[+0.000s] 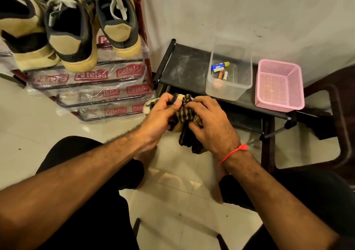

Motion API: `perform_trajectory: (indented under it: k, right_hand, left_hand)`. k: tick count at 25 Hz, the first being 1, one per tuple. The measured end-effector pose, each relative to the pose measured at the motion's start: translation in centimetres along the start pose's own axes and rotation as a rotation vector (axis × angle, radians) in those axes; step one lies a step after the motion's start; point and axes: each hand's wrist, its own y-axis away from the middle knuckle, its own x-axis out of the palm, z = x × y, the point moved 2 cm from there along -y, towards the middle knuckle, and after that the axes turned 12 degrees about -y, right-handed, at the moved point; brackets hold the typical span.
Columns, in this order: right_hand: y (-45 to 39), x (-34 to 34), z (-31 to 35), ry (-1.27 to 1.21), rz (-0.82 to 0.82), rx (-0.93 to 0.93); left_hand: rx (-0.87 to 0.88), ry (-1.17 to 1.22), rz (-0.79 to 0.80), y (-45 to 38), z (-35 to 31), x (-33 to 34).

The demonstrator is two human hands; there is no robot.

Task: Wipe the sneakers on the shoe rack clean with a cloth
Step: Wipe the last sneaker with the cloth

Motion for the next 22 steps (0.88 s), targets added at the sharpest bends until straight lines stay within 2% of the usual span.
perform_trajectory:
  k: [5,10,12,14,16,19,22]
  right_hand:
    - [-2.7,-3.0,-1.4,-0.018,-0.093,0.131]
    - [-1.6,-2.4,0.2,-0.096,-0.069,0.071]
    - [-1.0,-1.6,1.2,-0.084,-0.018,0.022]
    - [-0.4,-0.2,2.4,-0.024,0.126,-0.053]
    - [-0.5,-0.5,2.7,-0.108,0.207,0.002]
    - [-1.5,-4.0,0.5,-0.457,0.098,0.281]
    - [-1.8,-6.7,-2.6,-0.583,-0.216,0.425]
  left_hand:
    - [0.136,-0.171,0.182,0.7,0.5,1.4]
    - [0.109,-0.082,0.111,0.5,0.2,0.9]
    - [0.078,-0.085,0.053,0.3,0.4,0.4]
    - [0.057,-0.091,0.028,0.0,0.8,-0.1]
    - [0.048,-0.143,0.052,-0.2,1.0,-0.2]
    - [0.019,-0.174,0.077,-0.4,0.8,-0.4]
    - [0.043,-0.182,0.093,-0.7,0.7,-0.8]
